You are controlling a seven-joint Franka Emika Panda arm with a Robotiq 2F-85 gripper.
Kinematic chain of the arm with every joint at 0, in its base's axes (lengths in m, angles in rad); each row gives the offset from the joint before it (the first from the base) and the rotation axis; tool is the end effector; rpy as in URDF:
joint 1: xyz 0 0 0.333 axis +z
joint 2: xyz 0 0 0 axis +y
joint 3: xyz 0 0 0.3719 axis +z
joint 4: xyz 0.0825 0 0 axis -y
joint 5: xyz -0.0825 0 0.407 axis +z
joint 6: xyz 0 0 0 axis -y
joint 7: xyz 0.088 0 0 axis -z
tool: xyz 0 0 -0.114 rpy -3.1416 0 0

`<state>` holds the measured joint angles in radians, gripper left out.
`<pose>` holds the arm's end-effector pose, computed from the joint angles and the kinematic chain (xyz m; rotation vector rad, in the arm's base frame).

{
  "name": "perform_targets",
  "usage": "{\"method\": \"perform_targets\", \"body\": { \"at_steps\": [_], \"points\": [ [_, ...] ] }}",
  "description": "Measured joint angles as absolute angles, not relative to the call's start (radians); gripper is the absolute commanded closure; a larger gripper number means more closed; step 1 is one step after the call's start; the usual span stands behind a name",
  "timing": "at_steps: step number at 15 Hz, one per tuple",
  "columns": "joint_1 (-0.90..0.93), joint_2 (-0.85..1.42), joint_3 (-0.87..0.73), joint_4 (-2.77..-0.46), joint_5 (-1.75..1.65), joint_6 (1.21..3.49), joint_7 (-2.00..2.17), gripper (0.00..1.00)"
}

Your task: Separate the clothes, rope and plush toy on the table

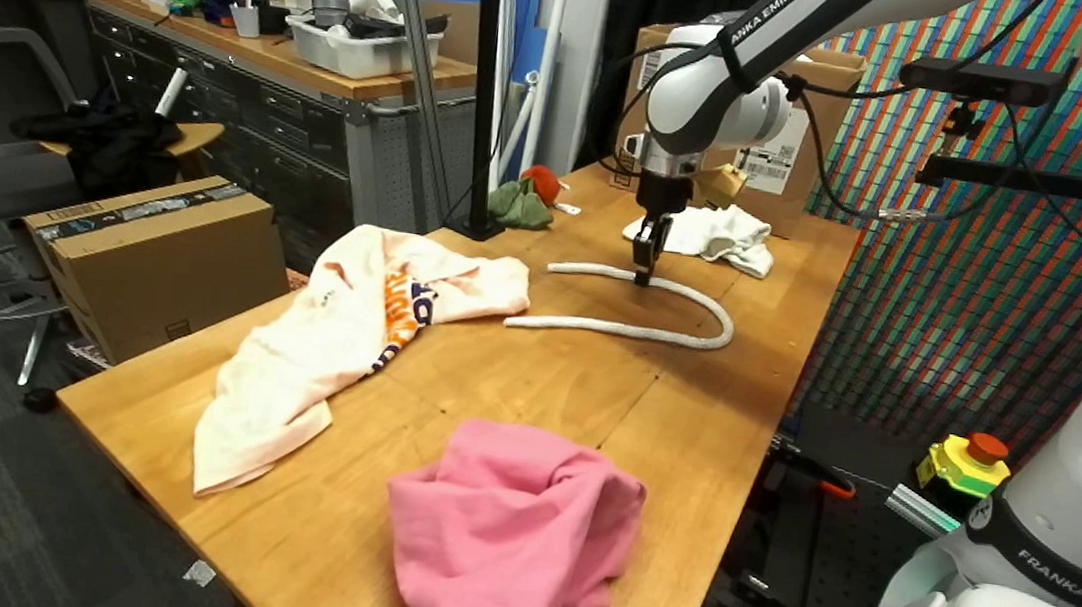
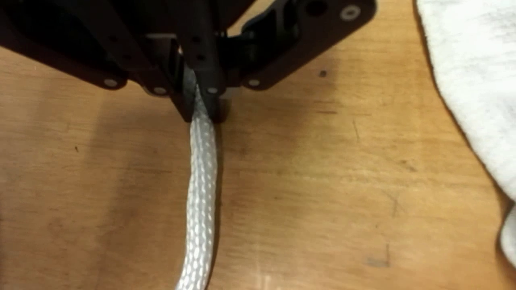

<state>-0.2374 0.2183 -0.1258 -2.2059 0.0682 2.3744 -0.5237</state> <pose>0.5365 -0.2016 0.3085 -3.0988 -0.1746 0.0539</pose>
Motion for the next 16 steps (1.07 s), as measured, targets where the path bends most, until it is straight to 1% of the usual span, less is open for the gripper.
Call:
{"method": "perform_targets", "body": {
  "at_steps": [16],
  "points": [
    [-0.254,0.028,-0.243,-2.475,0.058,2.464,-0.442,0.92]
  ]
}}
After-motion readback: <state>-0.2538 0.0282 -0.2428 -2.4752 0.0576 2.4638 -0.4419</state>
